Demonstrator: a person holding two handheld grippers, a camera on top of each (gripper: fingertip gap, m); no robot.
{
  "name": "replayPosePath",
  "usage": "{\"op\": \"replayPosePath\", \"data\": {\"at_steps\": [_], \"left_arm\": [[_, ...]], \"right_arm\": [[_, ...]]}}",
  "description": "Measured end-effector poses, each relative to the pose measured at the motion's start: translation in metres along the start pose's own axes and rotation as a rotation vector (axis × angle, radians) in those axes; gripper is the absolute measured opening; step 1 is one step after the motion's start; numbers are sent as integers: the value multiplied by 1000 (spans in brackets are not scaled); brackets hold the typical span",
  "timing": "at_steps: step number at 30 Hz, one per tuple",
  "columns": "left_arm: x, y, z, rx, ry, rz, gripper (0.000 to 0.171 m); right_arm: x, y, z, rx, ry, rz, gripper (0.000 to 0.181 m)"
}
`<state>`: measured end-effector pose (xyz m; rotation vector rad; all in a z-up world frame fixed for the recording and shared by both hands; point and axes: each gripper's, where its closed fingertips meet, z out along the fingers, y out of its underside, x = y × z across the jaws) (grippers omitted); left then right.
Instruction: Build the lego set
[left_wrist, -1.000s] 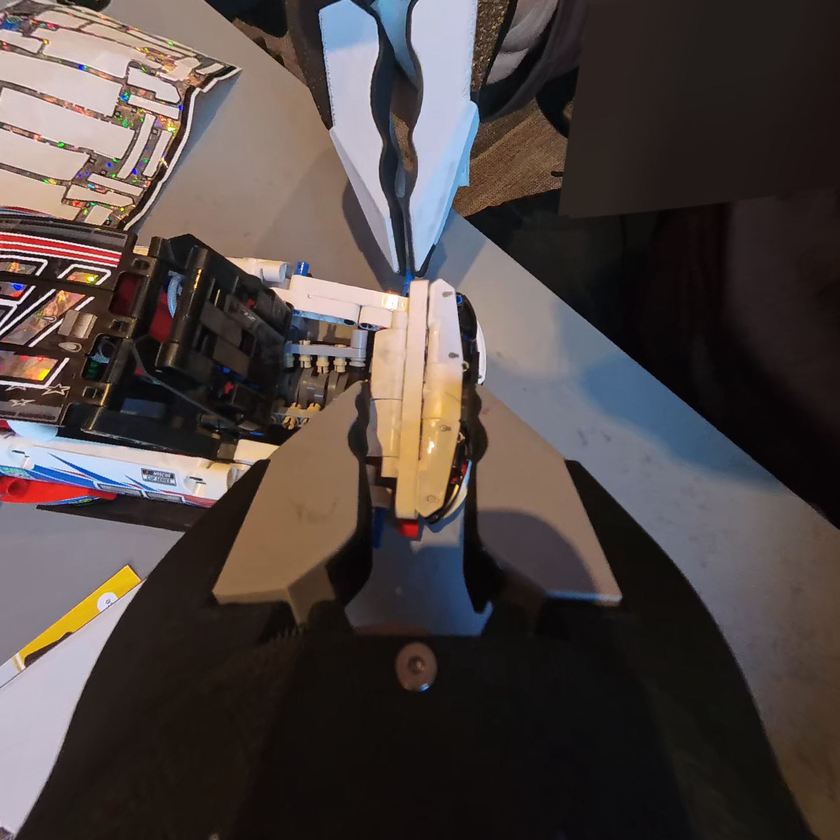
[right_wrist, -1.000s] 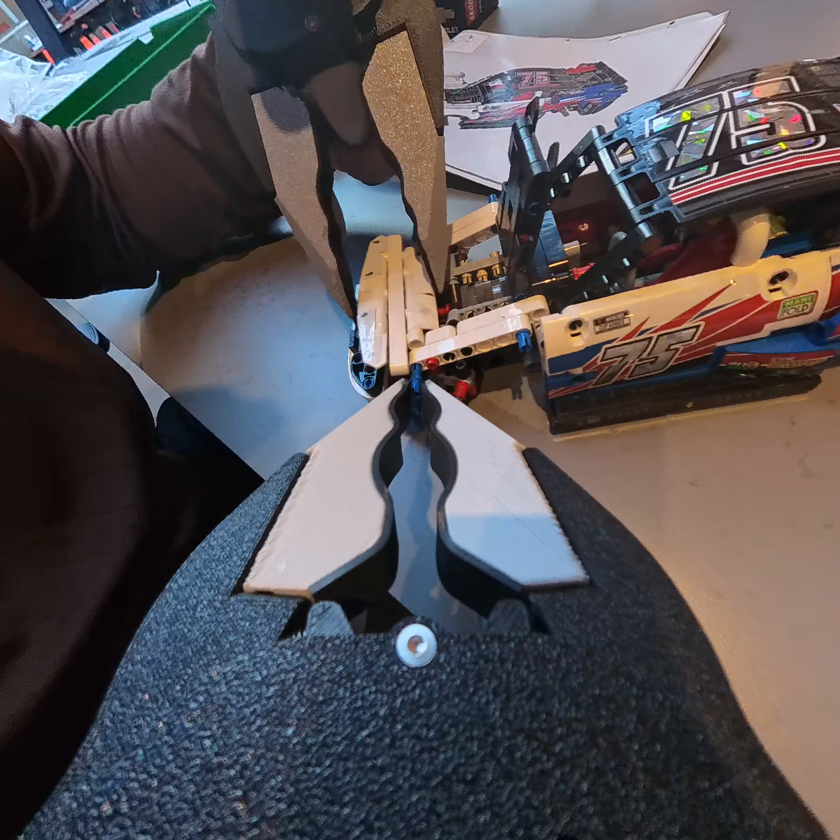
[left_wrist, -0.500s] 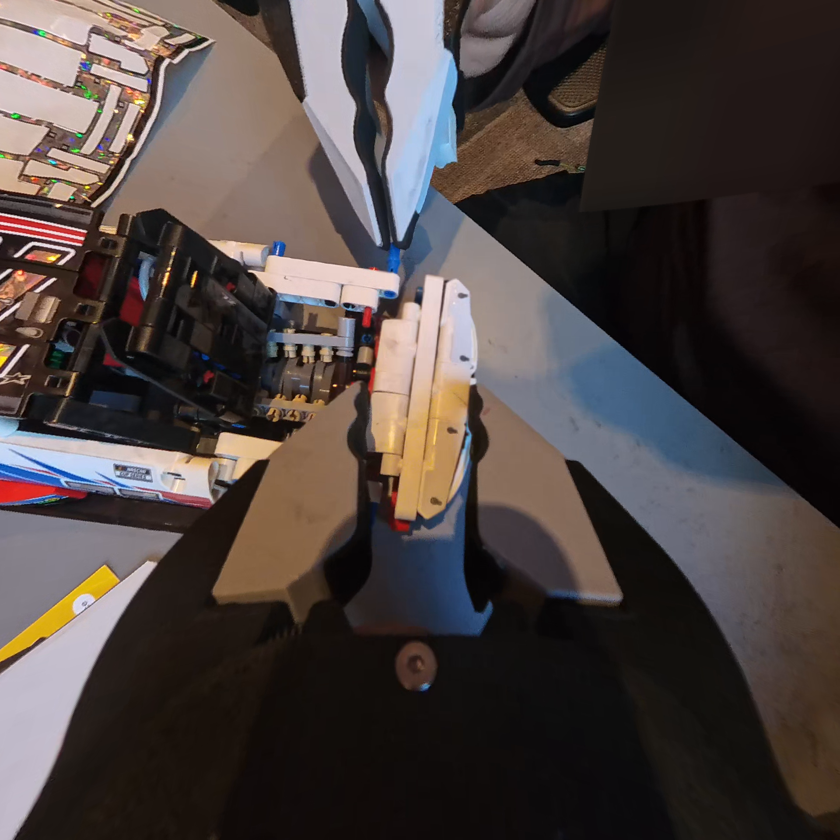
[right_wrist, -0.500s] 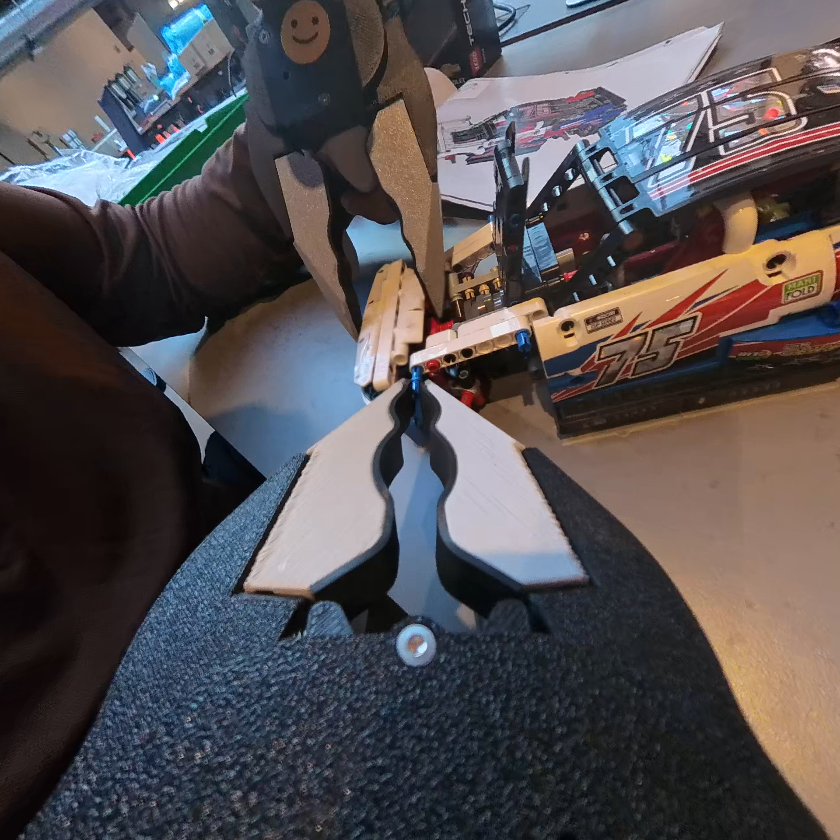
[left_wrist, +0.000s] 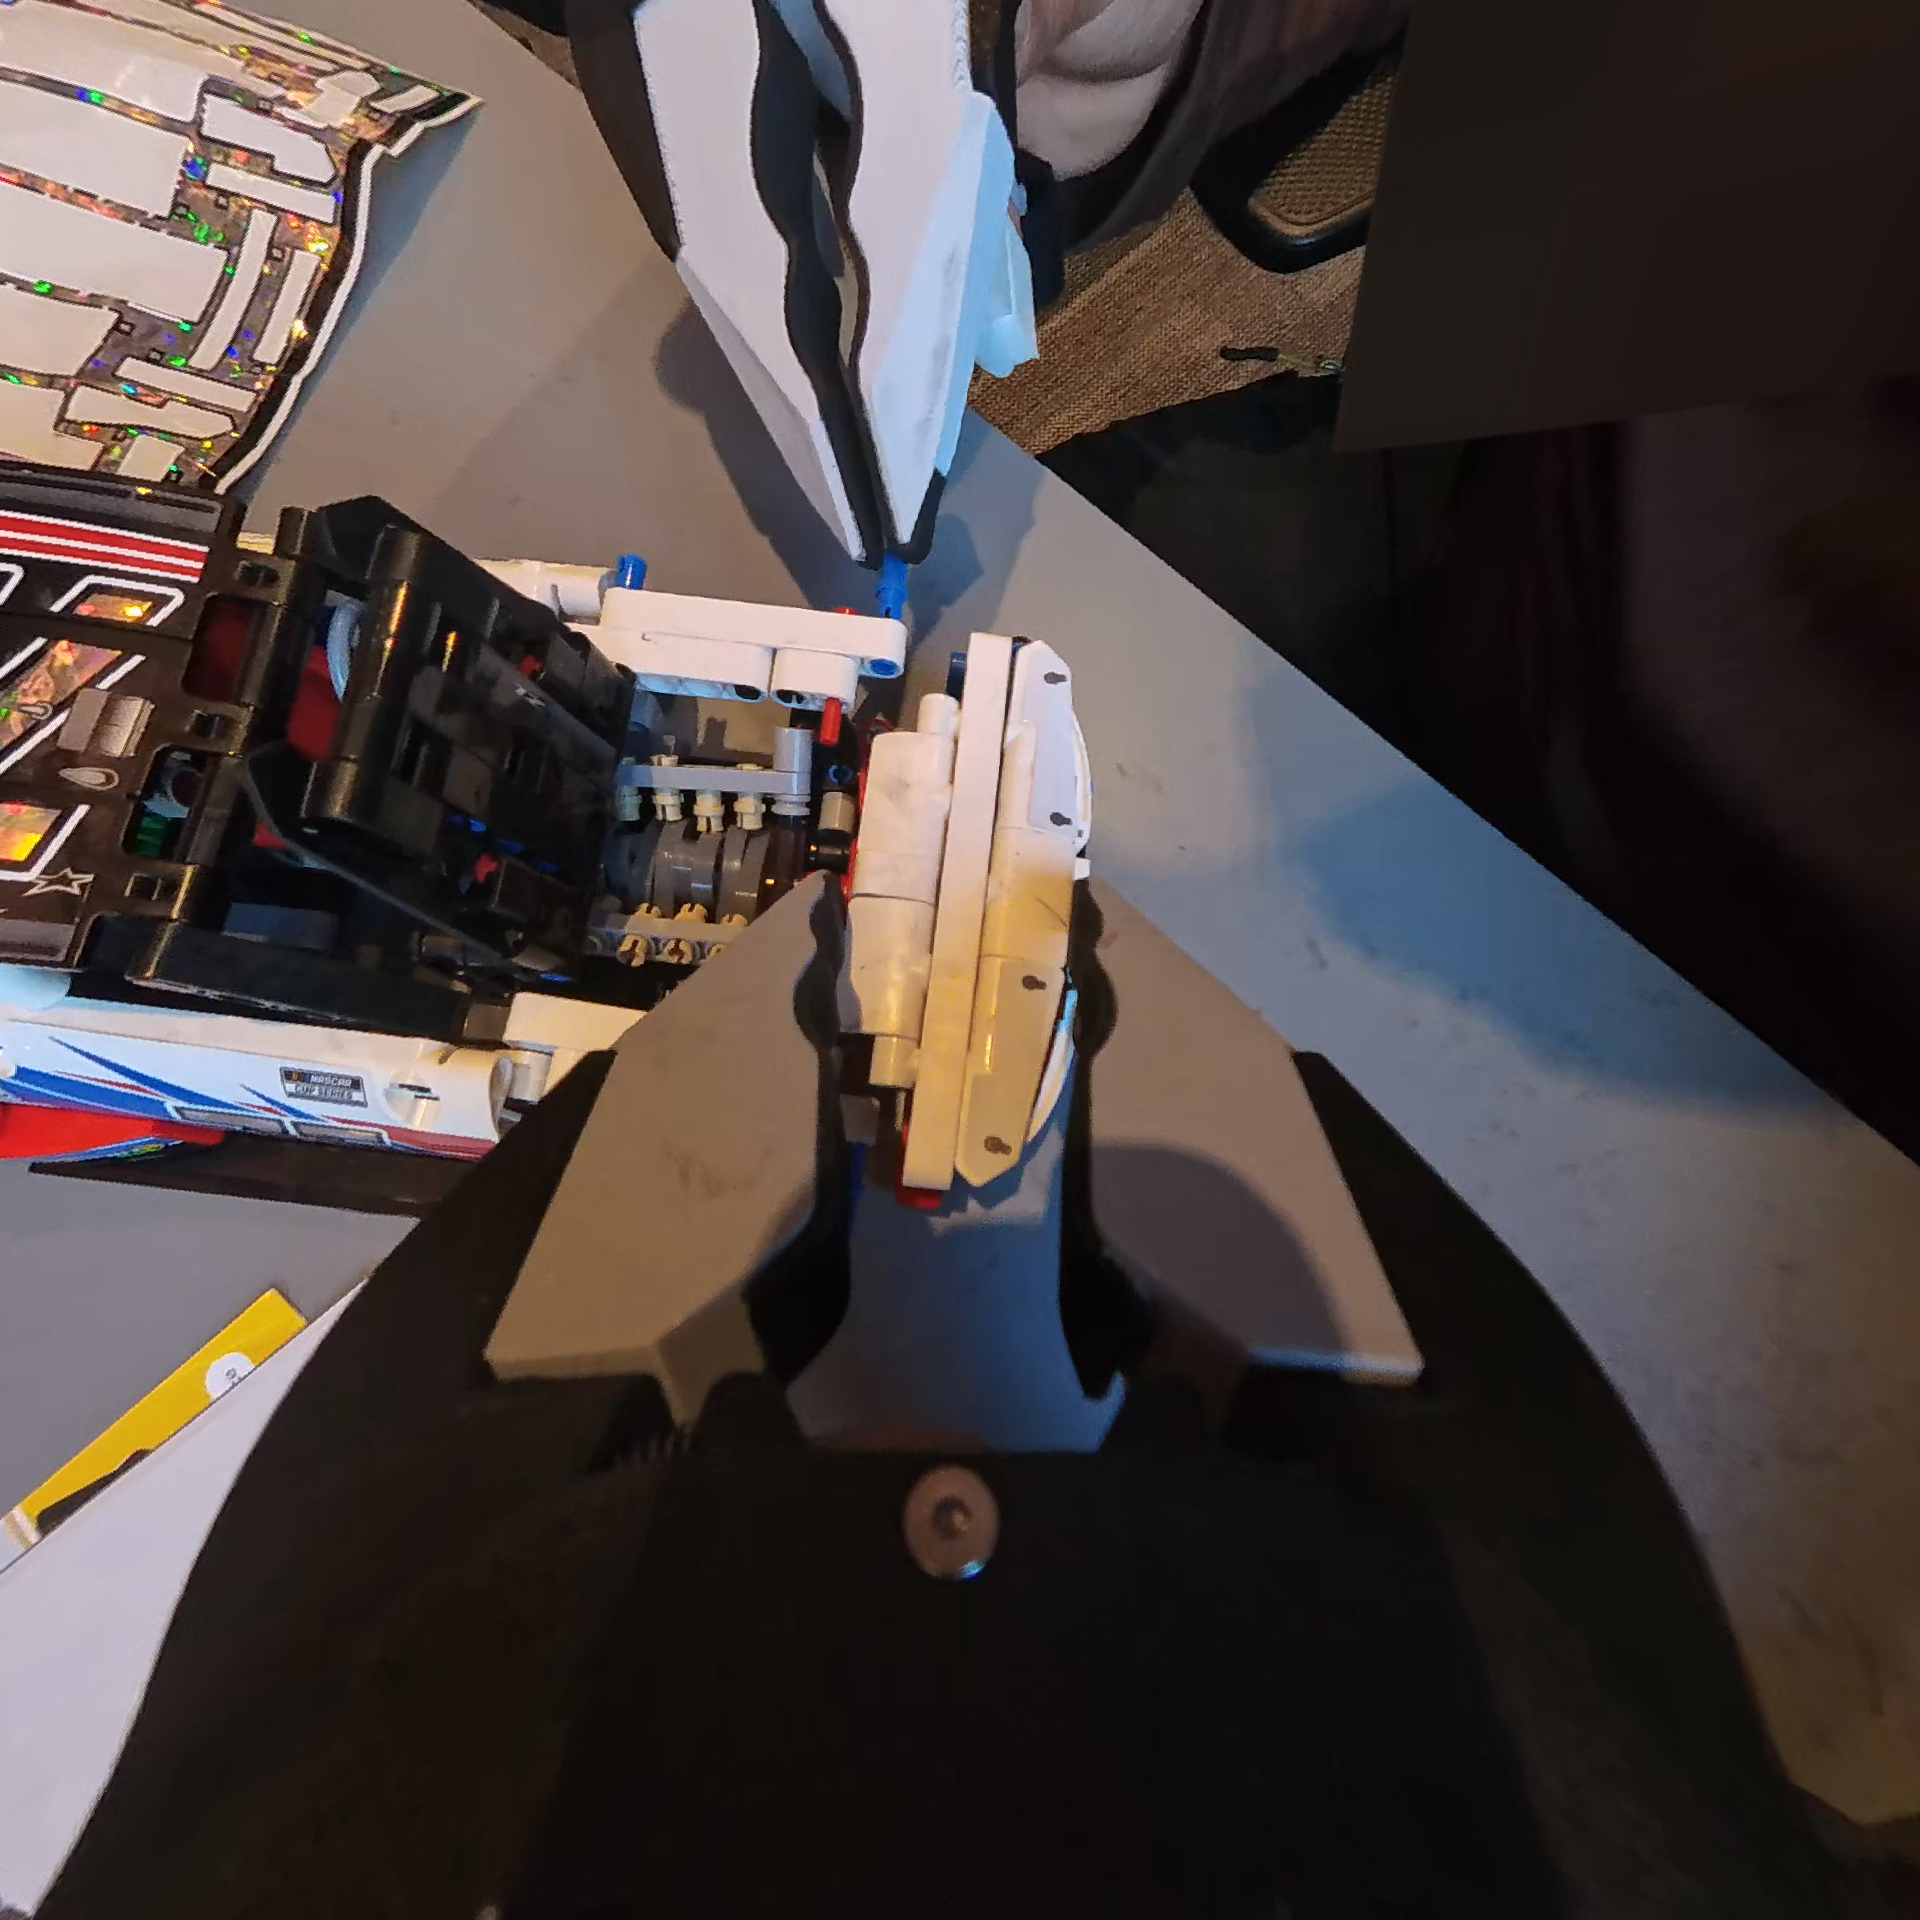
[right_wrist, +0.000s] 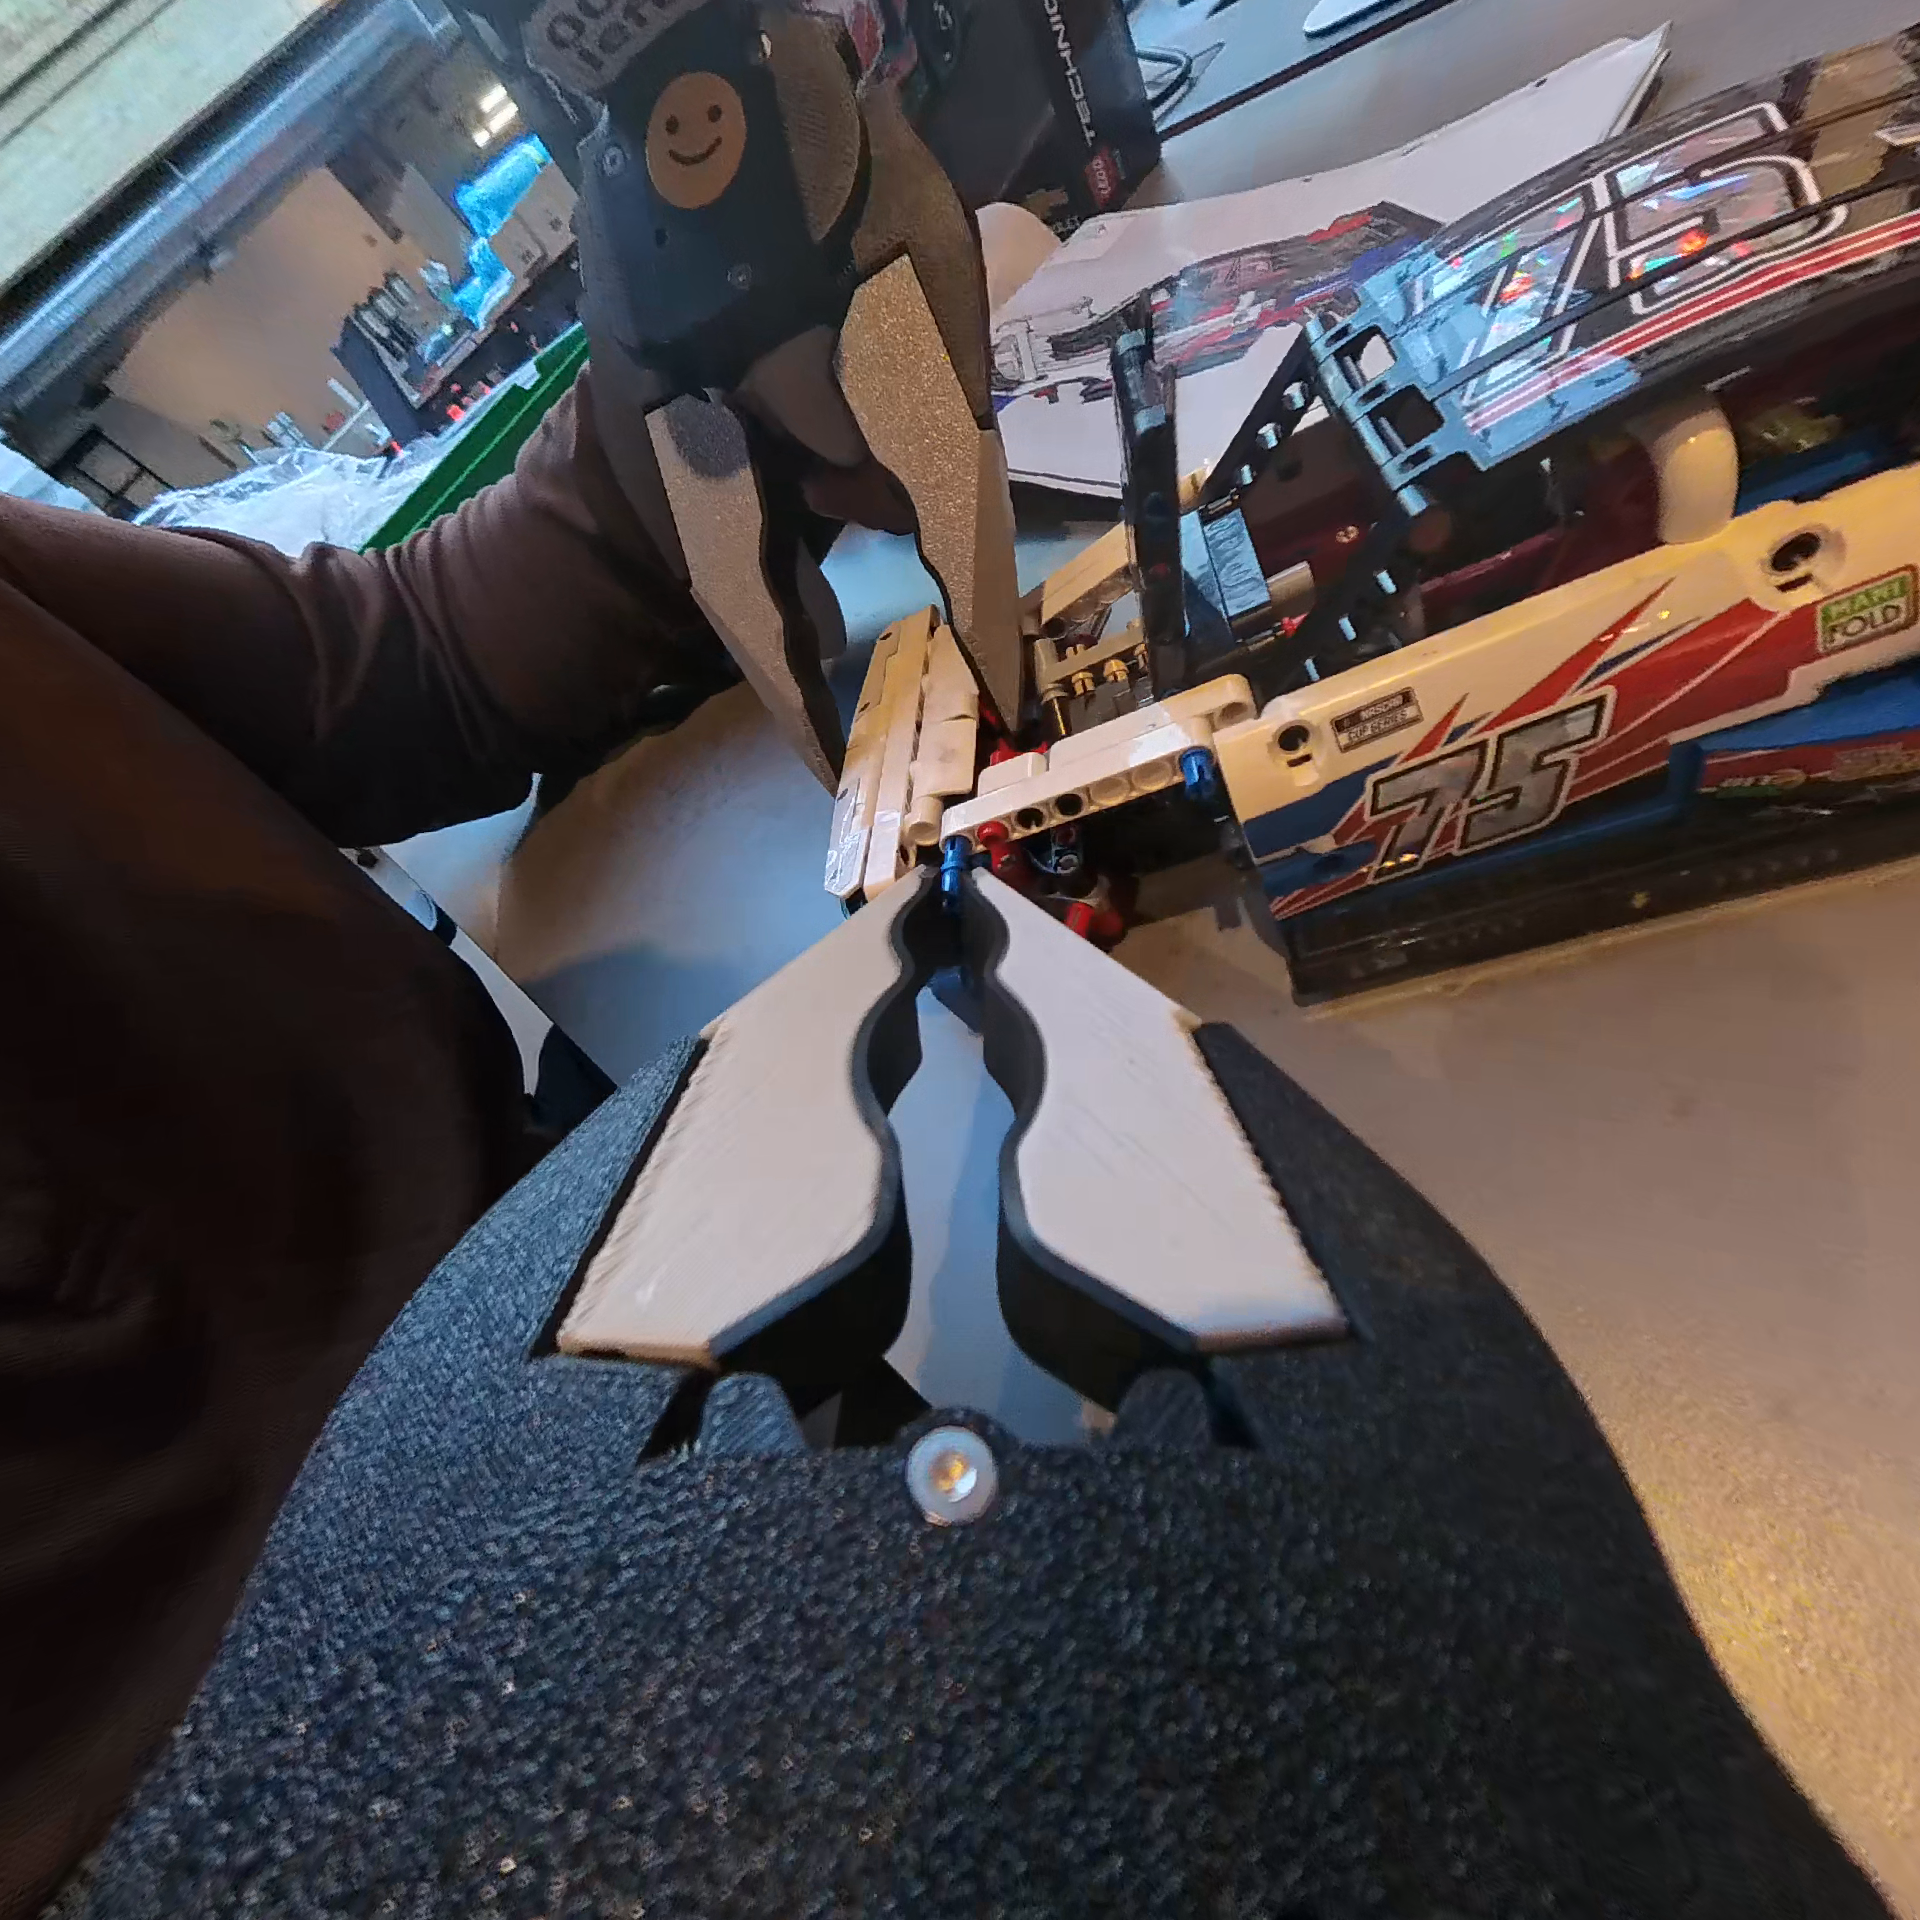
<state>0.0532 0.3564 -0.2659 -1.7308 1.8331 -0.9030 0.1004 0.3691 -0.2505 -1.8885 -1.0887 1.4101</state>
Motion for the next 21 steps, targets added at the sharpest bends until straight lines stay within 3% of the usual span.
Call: {"op": "replayPosePath", "data": {"at_steps": [21], "left_arm": [[-9,-5,-1,103,-20,5,41]], "right_arm": [[-1,1,2,-20,-4,-47,3]]}}
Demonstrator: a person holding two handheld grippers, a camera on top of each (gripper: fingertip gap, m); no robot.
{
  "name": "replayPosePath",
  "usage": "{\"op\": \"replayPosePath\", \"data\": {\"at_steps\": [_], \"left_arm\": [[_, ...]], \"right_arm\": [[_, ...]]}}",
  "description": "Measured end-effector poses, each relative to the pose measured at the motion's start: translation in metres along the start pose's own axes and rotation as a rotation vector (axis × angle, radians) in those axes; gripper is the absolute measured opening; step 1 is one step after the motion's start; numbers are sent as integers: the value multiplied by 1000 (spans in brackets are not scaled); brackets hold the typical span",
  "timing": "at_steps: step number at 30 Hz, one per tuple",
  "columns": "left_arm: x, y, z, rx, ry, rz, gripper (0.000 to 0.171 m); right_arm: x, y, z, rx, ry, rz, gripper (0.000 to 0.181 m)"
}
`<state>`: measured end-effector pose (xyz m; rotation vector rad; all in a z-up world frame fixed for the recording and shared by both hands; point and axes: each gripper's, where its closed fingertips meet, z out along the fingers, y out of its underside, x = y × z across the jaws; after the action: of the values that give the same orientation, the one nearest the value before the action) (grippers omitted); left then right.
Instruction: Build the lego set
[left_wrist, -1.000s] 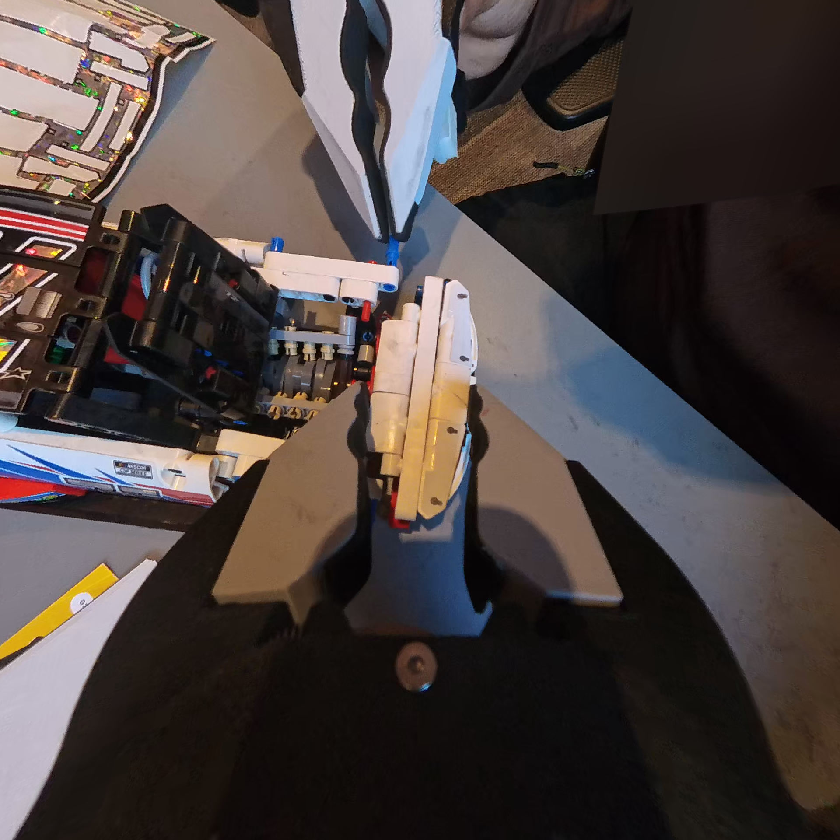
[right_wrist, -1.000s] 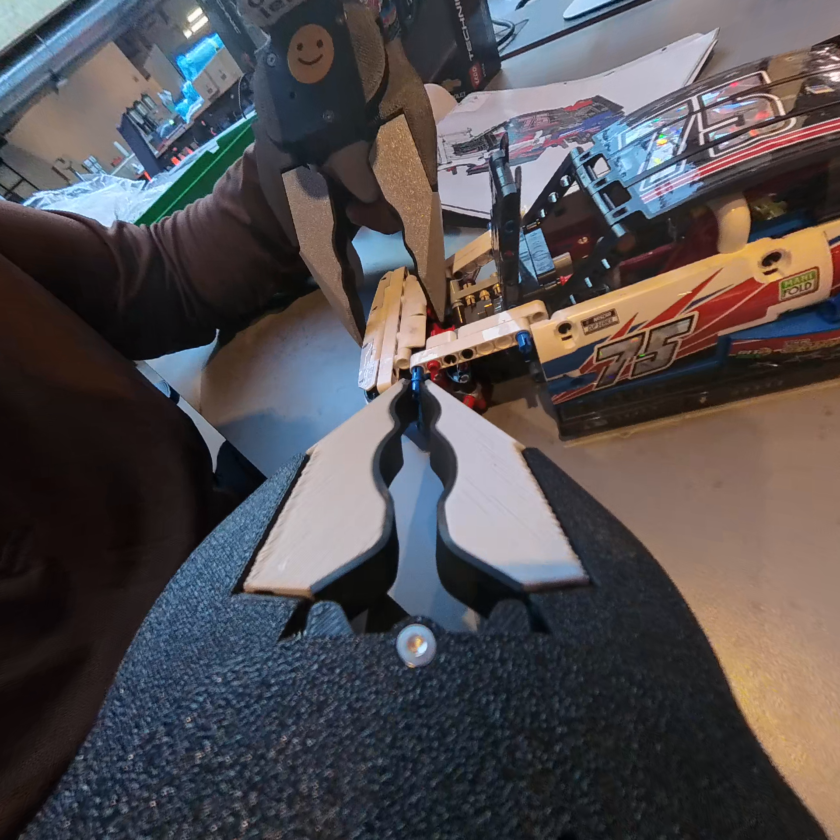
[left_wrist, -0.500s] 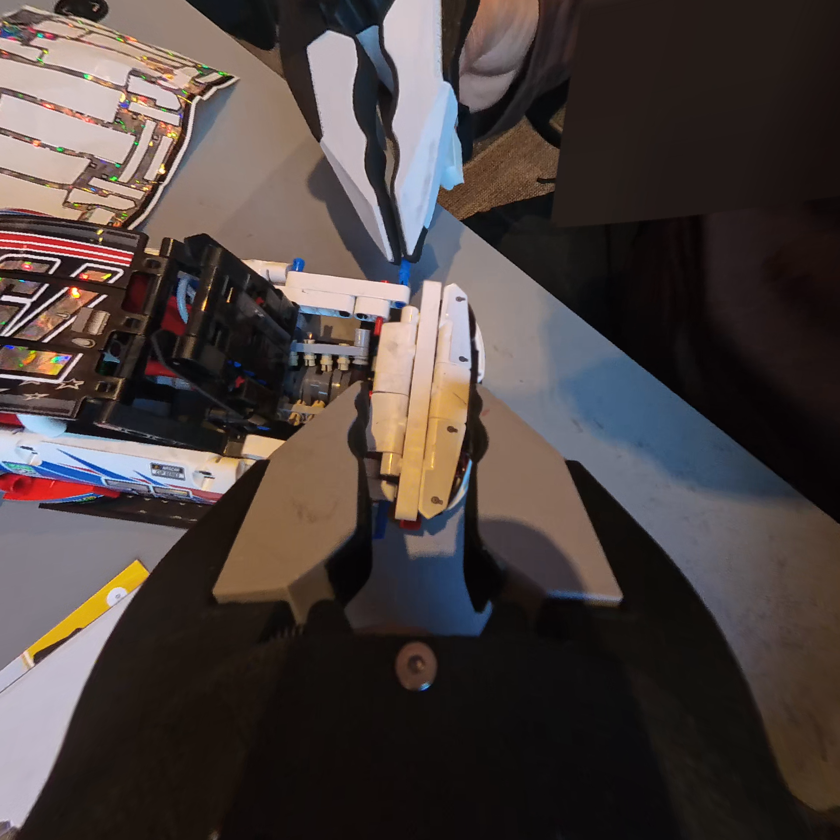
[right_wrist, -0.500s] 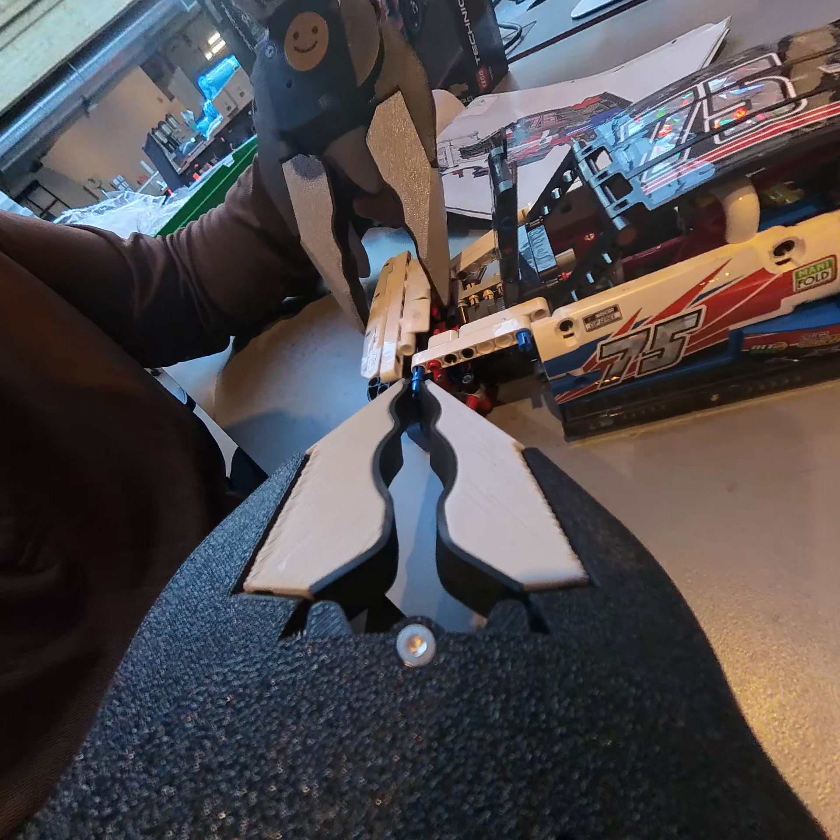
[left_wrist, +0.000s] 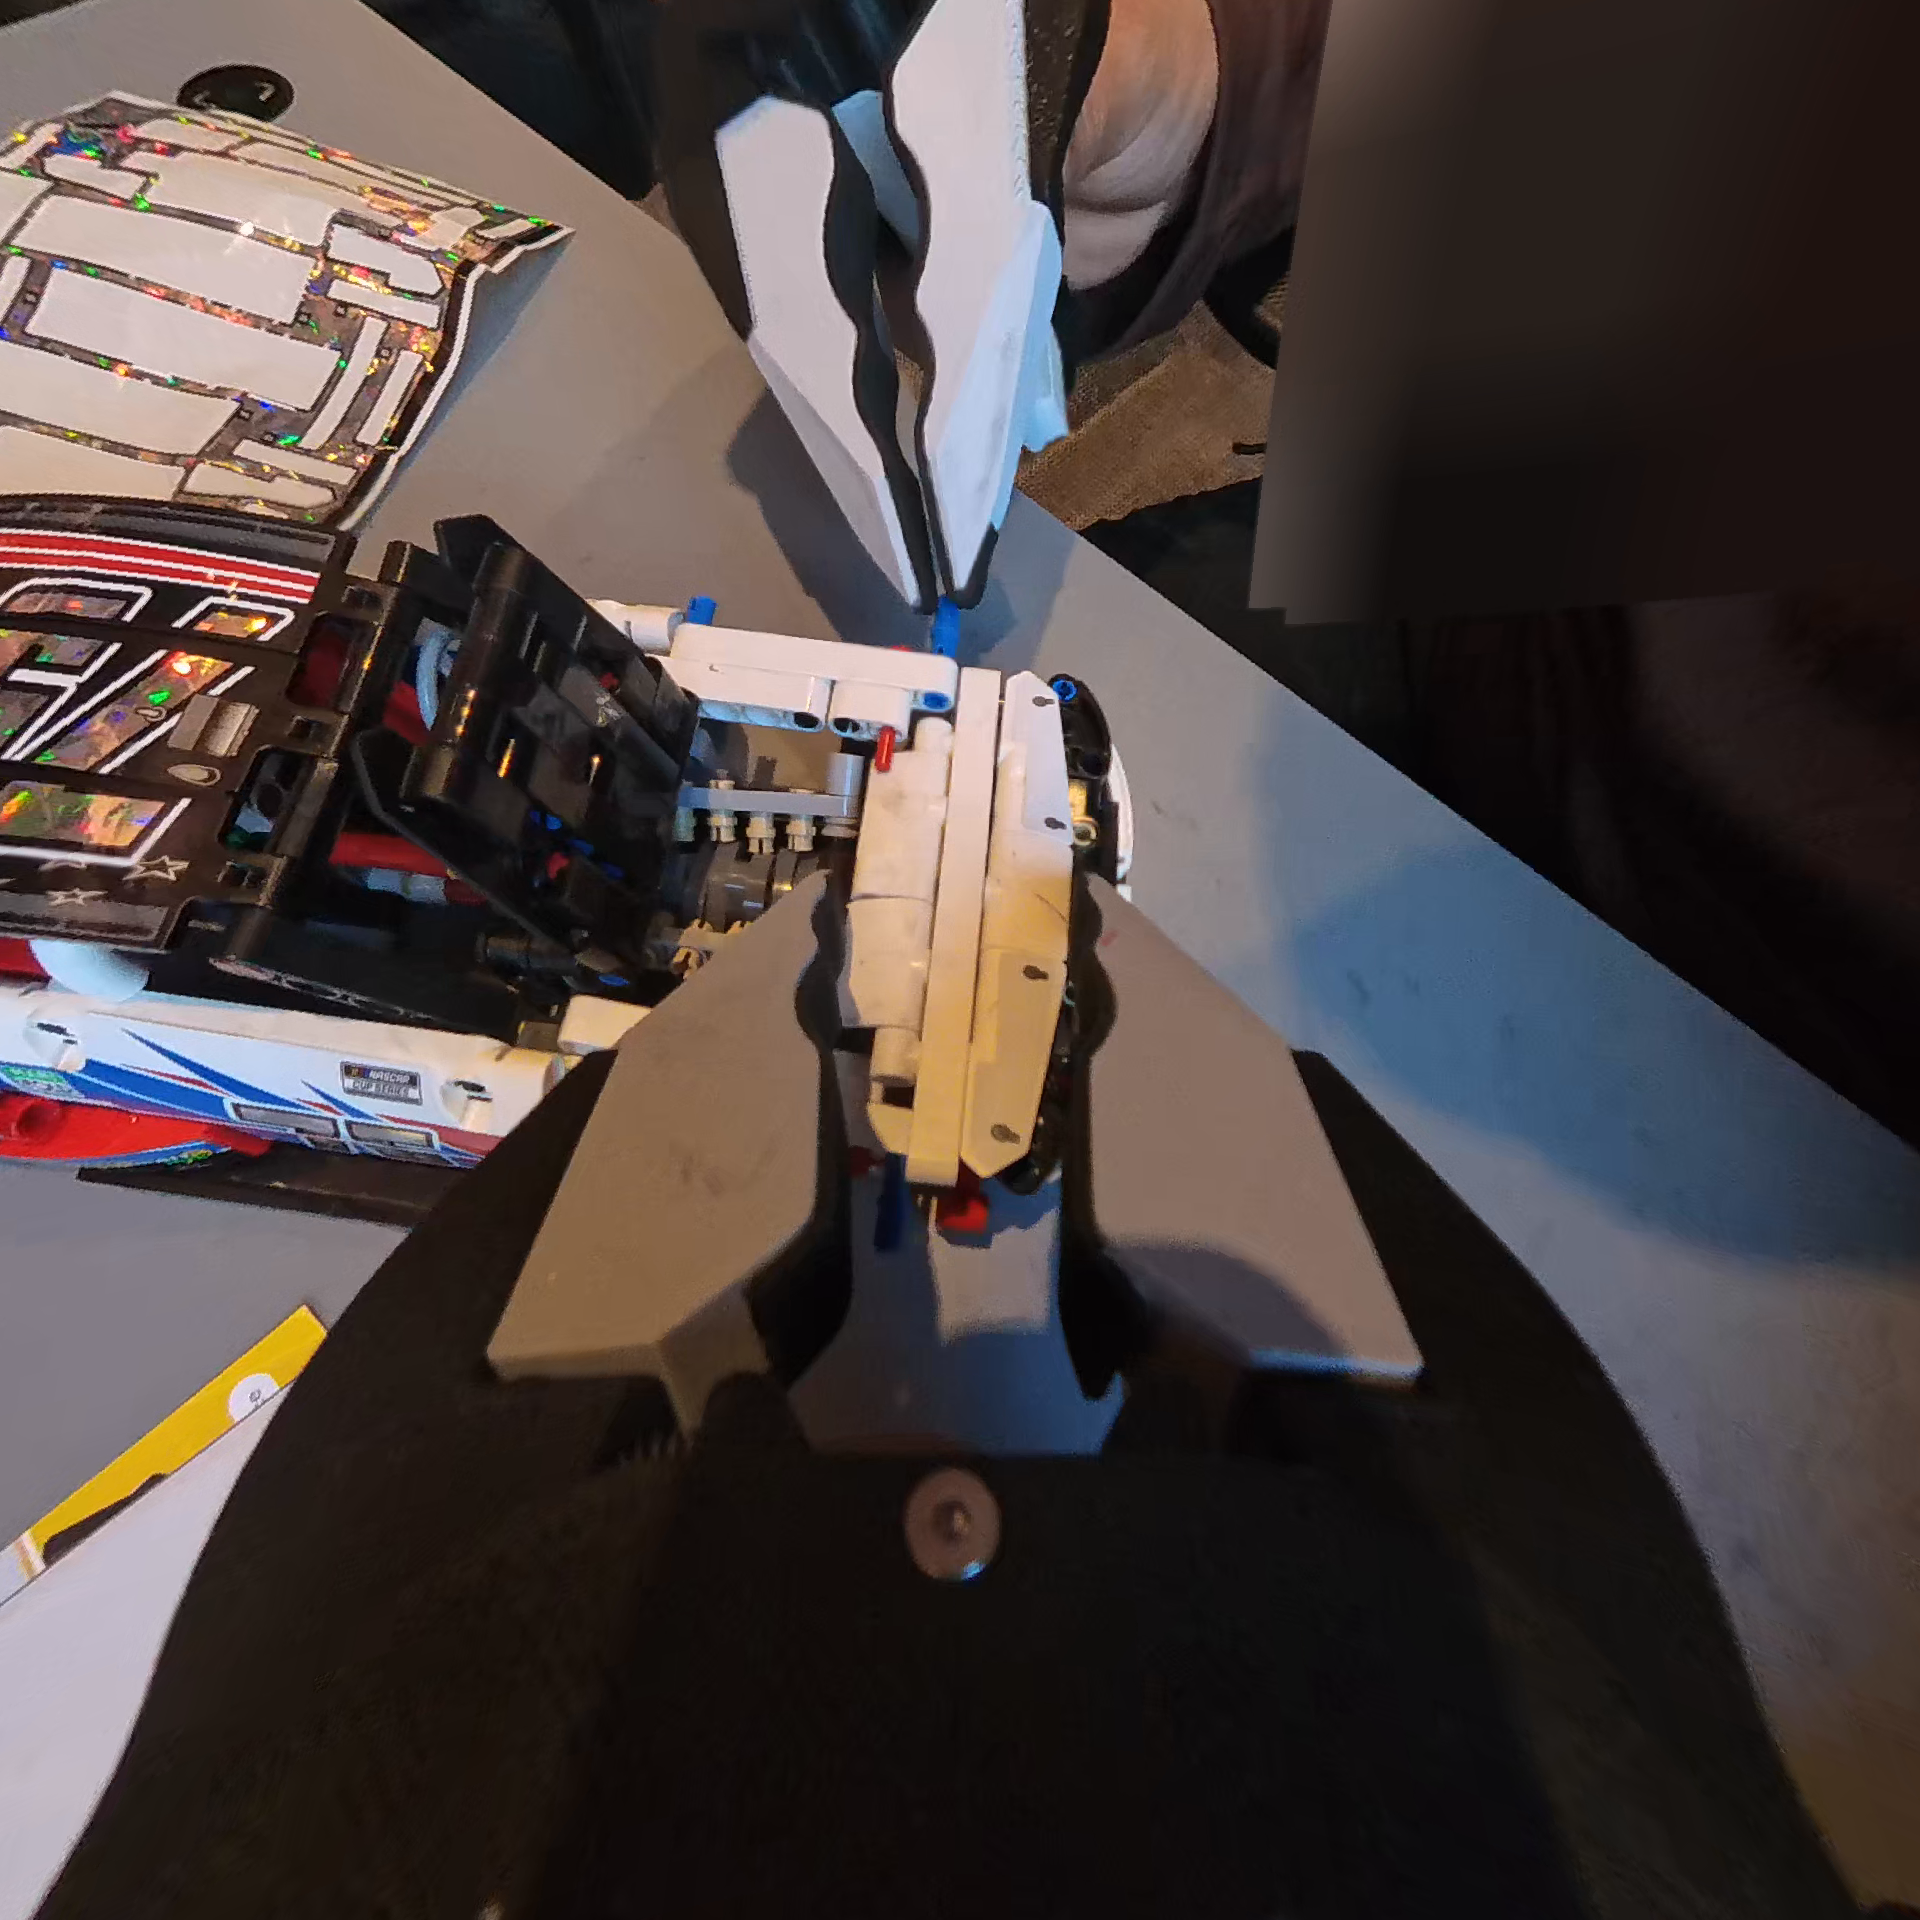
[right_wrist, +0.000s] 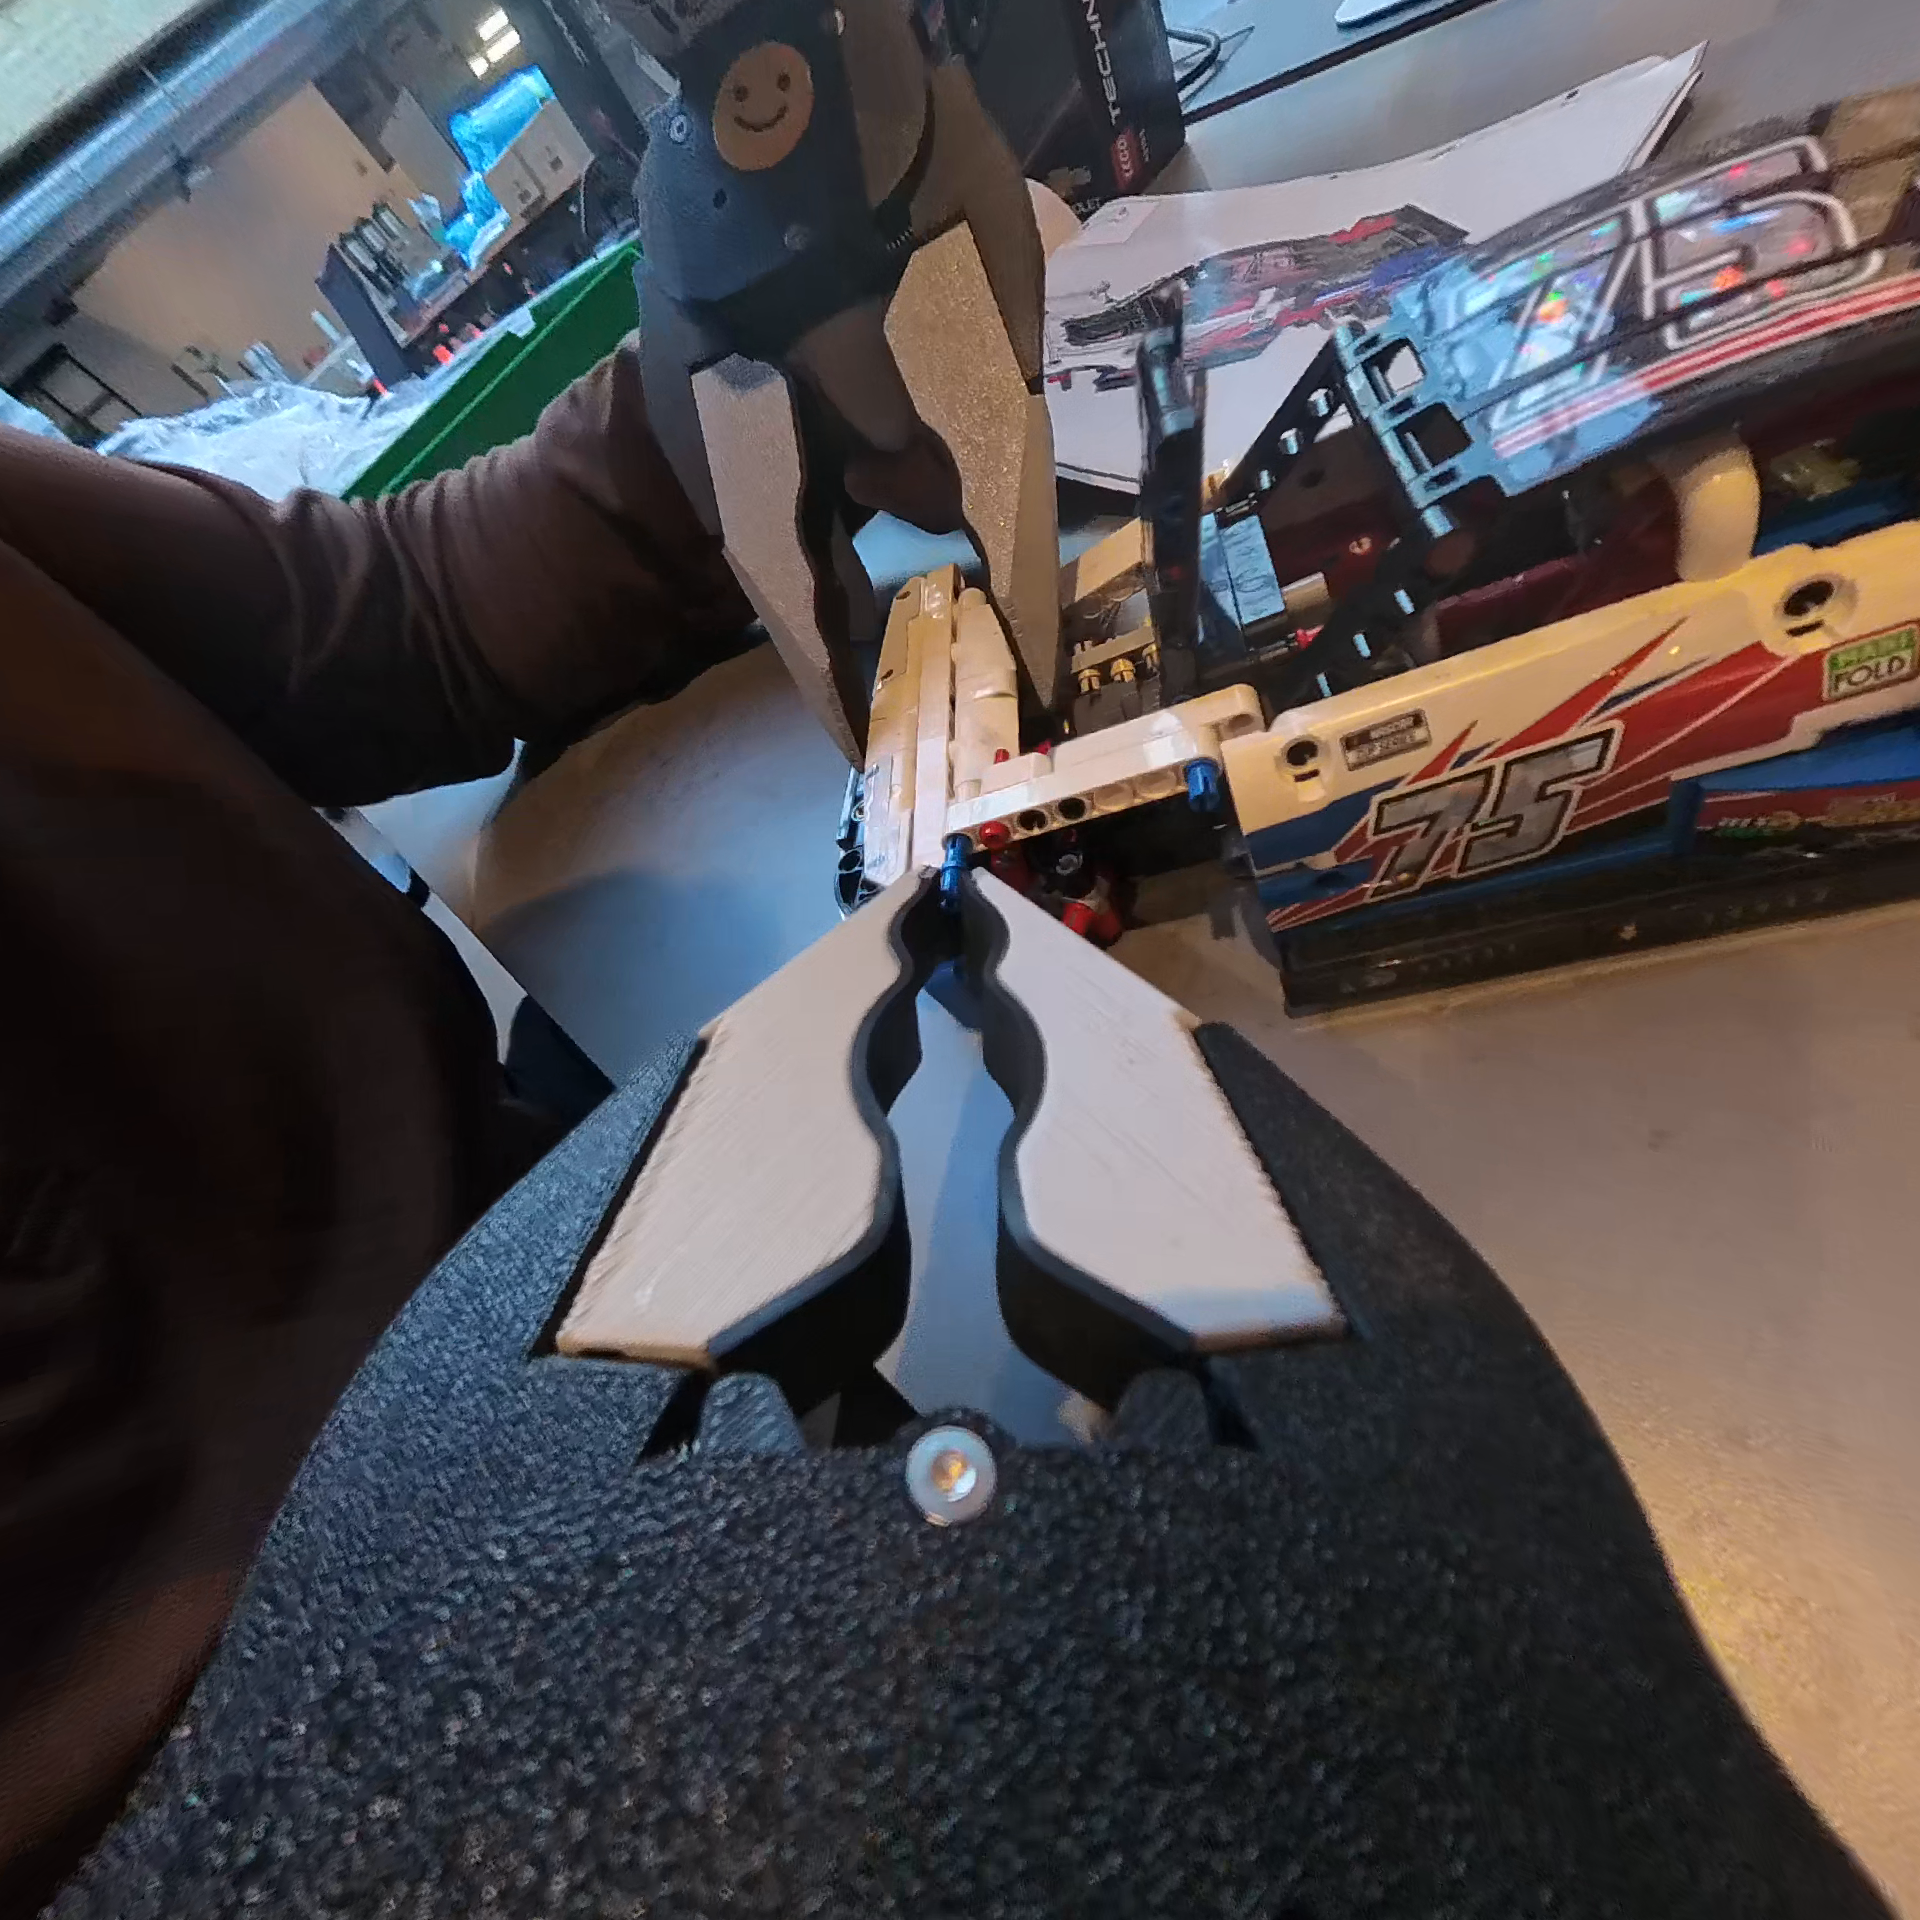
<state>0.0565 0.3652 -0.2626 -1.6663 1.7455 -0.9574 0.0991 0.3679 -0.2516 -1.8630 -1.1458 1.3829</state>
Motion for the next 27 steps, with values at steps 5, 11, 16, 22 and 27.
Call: {"op": "replayPosePath", "data": {"at_steps": [5,11,16,22,27], "left_arm": [[0,-1,-1,33,-6,33,41],[0,0,-2,47,-15,59,41],[1,0,-4,44,-18,68,41],[1,2,-8,56,-29,111,41],[0,1,-7,94,-30,121,40]], "right_arm": [[-1,-1,-2,-46,53,-133,7],[-3,-20,-18,-96,98,-464,24],[3,-21,-6,-221,93,-637,27],[7,-18,4,-275,58,-683,26],[7,-16,2,-244,42,-673,26]]}}
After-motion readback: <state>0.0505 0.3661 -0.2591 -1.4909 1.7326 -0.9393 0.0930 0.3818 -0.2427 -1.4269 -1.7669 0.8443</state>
